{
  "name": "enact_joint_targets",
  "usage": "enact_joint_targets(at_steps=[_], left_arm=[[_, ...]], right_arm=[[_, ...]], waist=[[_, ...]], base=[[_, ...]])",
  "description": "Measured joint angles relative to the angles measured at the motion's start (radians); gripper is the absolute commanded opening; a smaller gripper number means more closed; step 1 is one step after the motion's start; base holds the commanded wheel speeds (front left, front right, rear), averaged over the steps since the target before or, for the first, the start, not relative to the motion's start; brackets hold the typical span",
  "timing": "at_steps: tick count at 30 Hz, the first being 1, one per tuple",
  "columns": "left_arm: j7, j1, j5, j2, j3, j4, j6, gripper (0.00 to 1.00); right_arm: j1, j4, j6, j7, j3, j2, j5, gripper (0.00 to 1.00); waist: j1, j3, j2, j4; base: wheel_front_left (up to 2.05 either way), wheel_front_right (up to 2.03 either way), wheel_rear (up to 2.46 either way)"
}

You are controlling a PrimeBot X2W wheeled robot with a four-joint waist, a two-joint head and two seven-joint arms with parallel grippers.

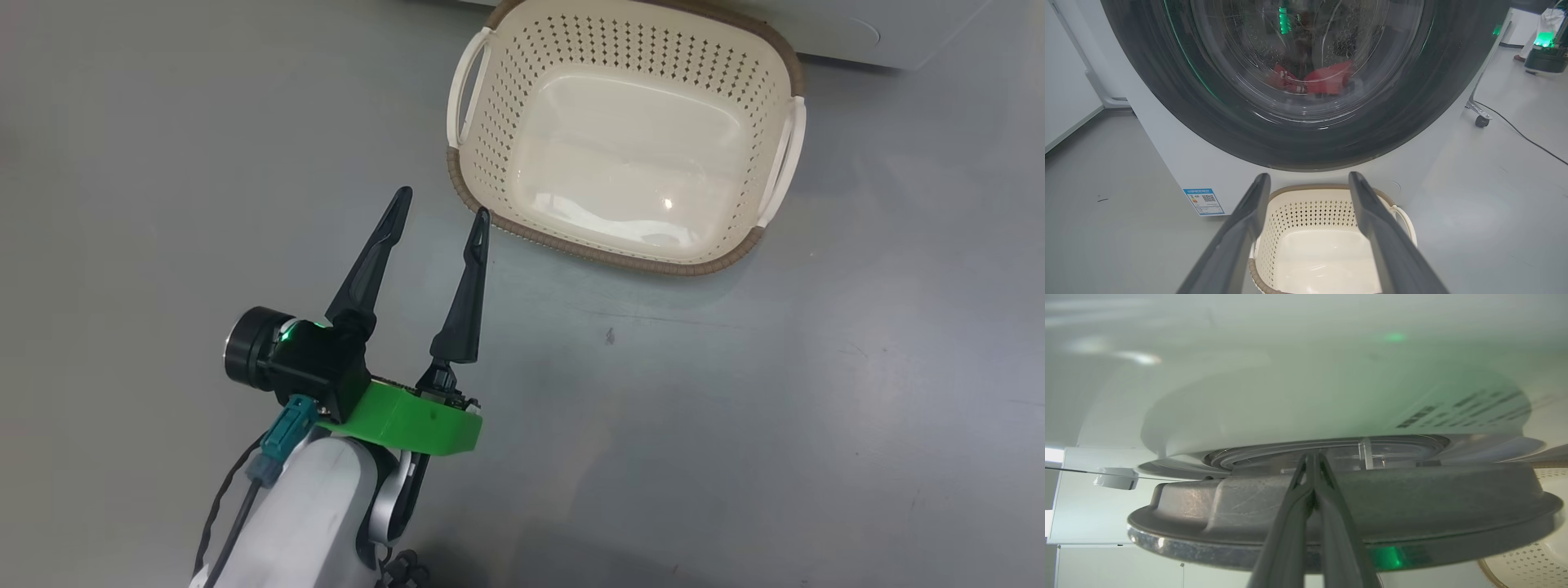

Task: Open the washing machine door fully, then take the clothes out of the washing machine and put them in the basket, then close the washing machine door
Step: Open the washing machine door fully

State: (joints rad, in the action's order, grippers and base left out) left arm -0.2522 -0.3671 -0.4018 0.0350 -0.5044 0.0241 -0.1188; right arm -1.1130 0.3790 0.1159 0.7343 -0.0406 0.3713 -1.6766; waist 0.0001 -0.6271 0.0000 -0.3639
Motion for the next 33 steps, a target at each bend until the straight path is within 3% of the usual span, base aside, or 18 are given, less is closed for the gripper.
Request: enact_joint_targets(at_steps=[27,33], left_arm=[[0.0,-0.002,0.001,-0.002,0.02,0.011,0.0,1.0],[0.0,-0.002,0.002,-0.002,0.025,0.027,0.0,1.0]], right_arm=[[0.041,0.03,0.0,0.225,0.038,0.032,-0.093,0.0],[0.08,0.024,-0.014,0.264,0.045,0.027,-0.11,0.0]], waist=[[0.0,0.017,0.0,0.034],[0.0,0.032,0.0,0.044]], base=[[0.0,0.0,0.0],[0.0,0.0,0.0]])
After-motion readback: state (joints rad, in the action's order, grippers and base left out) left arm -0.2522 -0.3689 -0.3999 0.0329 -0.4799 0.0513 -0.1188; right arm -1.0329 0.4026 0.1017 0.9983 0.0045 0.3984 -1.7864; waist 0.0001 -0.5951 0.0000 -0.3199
